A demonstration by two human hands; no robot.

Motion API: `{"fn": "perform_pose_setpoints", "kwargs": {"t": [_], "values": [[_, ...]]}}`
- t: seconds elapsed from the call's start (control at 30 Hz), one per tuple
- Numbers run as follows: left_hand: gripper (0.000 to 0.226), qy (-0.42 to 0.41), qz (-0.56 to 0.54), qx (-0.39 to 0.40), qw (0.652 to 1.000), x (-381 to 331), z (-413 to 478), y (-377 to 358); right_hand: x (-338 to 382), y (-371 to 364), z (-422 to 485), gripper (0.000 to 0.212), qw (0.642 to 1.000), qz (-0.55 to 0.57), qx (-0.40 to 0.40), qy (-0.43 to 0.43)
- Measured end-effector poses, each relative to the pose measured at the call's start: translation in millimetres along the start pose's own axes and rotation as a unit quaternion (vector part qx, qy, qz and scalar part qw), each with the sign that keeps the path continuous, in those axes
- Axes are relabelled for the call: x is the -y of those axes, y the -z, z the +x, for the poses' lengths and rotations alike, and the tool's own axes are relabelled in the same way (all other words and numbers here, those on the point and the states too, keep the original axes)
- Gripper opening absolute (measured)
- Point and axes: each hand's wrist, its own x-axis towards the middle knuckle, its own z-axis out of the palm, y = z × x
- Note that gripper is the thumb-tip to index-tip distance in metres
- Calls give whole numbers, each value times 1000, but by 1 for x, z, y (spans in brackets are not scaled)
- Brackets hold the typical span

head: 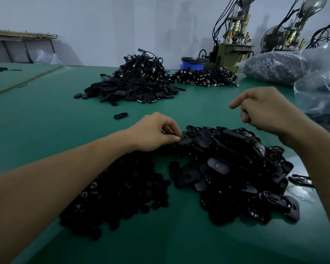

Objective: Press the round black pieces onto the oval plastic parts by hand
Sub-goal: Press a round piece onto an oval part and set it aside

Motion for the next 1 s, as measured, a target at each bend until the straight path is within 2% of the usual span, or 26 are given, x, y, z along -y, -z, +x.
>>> {"fn": "perform_pose_setpoints", "kwargs": {"t": [0.13, 0.23, 0.33, 0.4, 0.5, 0.6, 0.8, 0.9, 0.93, 1.0], "values": [[10, 28, 12, -36, 999, 7, 2, 4, -19, 4, -8, 20, 999, 15, 41, 2], [9, 34, 29, -66, 997, 9, 3, 0, -32, 5, -10, 8, 999, 34, 32, 2], [7, 39, 27, -84, 995, 4, 3, -3, -39, 7, -12, 9, 999, 39, 12, 17], [21, 29, 7, -52, 998, -1, 2, -5, -39, 10, -13, 10, 997, 62, -9, 38], [39, 1, 26, 41, 999, -8, -5, -7, -36, 13, -17, 9, 994, 78, -8, 75], [31, -17, 52, 47, 997, -7, -8, -8, -34, 13, -18, 8, 992, 71, -1, 102], [18, -33, 93, -69, 993, -4, -12, -5, -31, 6, -18, 9, 990, 20, 8, 137], [6, -67, 56, -133, 987, -13, -21, -2, -29, 3, -18, 12, 989, -25, 14, 145], [7, -83, 27, -123, 989, -18, -24, 0, -28, 2, -19, 12, 989, -33, 17, 146], [18, -98, -28, -43, 994, -29, -34, 3, -26, 0, -20, 12, 988, -37, 19, 149]]}}
